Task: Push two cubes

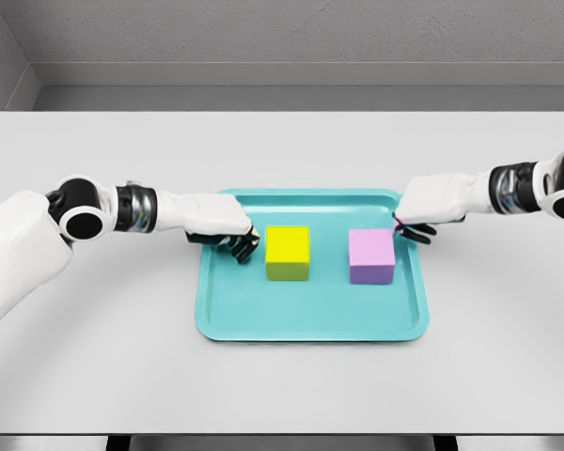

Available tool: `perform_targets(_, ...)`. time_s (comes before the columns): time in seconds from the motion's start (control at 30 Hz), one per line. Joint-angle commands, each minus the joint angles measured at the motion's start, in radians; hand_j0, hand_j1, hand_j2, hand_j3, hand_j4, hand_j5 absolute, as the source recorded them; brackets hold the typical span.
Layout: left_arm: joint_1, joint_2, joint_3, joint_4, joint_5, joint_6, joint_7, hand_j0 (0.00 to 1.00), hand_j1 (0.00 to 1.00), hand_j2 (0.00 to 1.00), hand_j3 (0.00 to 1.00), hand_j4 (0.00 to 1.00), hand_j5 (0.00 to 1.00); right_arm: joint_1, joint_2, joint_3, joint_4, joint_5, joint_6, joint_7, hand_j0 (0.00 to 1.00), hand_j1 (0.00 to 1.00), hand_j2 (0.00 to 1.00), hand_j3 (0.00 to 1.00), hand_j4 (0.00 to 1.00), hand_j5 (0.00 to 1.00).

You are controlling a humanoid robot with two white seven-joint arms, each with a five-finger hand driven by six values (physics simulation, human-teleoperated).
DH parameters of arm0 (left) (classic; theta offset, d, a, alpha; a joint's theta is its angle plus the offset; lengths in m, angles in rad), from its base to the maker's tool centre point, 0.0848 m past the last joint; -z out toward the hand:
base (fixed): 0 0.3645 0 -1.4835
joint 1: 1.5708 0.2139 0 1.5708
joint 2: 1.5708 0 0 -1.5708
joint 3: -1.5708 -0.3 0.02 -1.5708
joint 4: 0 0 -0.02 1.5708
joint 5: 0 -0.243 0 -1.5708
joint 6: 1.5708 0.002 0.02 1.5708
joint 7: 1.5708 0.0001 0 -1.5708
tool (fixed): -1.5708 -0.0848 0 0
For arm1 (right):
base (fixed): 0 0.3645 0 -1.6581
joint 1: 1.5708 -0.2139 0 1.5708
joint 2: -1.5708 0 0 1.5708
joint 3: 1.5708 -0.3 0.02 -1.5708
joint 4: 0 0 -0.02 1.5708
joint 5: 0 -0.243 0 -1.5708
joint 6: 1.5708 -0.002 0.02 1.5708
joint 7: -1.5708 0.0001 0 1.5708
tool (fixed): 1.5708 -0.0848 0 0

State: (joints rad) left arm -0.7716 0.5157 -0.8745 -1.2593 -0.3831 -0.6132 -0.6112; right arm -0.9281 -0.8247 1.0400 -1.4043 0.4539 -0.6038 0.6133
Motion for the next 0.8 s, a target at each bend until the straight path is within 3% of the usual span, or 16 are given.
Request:
perform_targets(0.0,0.000,0.000,0.000,0.000,0.006,0.002,0.000,0.24,0.24,0.24,0.24,0.24,0.24,0.002,-0.005,-0.009,0.007,-0.026,-0.007,-0.002,0.01,0.01,0.01,0.01,0.01,0.01)
perform_targets(0.17,0.002,-0.010,-0.001,0.000,-0.010,0.002,0.000,0.24,0.24,0.24,0.24,0.24,0.24,0.003,-0.007,-0.009,0.018,-0.026,-0.007,-0.002,0.03,0.03,0.03,0.03,0.03,0.03)
perform_targets(0.23,0.002,-0.010,-0.001,0.000,-0.011,0.002,0.000,0.24,0.24,0.24,0.24,0.24,0.24,0.005,-0.062,-0.031,0.048,-0.026,-0.007,-0.002,0.05,0.05,0.05,0.05,0.05,0.05)
perform_targets(0.3,0.002,-0.010,-0.001,0.000,-0.011,0.002,0.000,0.24,0.24,0.24,0.24,0.24,0.24,0.006,-0.129,-0.113,0.050,-0.029,-0.007,-0.002,0.06,0.06,0.06,0.06,0.06,0.06)
perform_targets(0.4,0.002,-0.010,-0.001,0.000,-0.011,0.002,0.000,0.24,0.24,0.24,0.24,0.24,0.24,0.026,-0.225,-0.126,0.039,-0.083,-0.007,-0.002,0.09,0.09,0.09,0.09,0.09,0.09)
perform_targets(0.53,0.002,-0.033,-0.001,0.000,-0.031,0.002,0.000,0.24,0.24,0.24,0.24,0.24,0.24,0.063,-0.286,-0.088,-0.168,-0.115,-0.007,-0.002,0.04,0.04,0.04,0.04,0.04,0.04)
perform_targets(0.63,0.003,-0.052,-0.001,0.000,-0.056,0.002,0.000,0.21,0.21,0.21,0.21,0.21,0.21,0.063,-0.287,-0.012,-0.304,-0.115,-0.007,-0.002,0.03,0.03,0.03,0.03,0.03,0.03)
perform_targets(0.77,0.006,-0.075,-0.003,0.000,-0.085,0.002,0.000,0.21,0.21,0.21,0.21,0.21,0.21,0.060,-0.226,0.032,-0.288,-0.115,-0.007,-0.002,0.04,0.04,0.04,0.04,0.04,0.04)
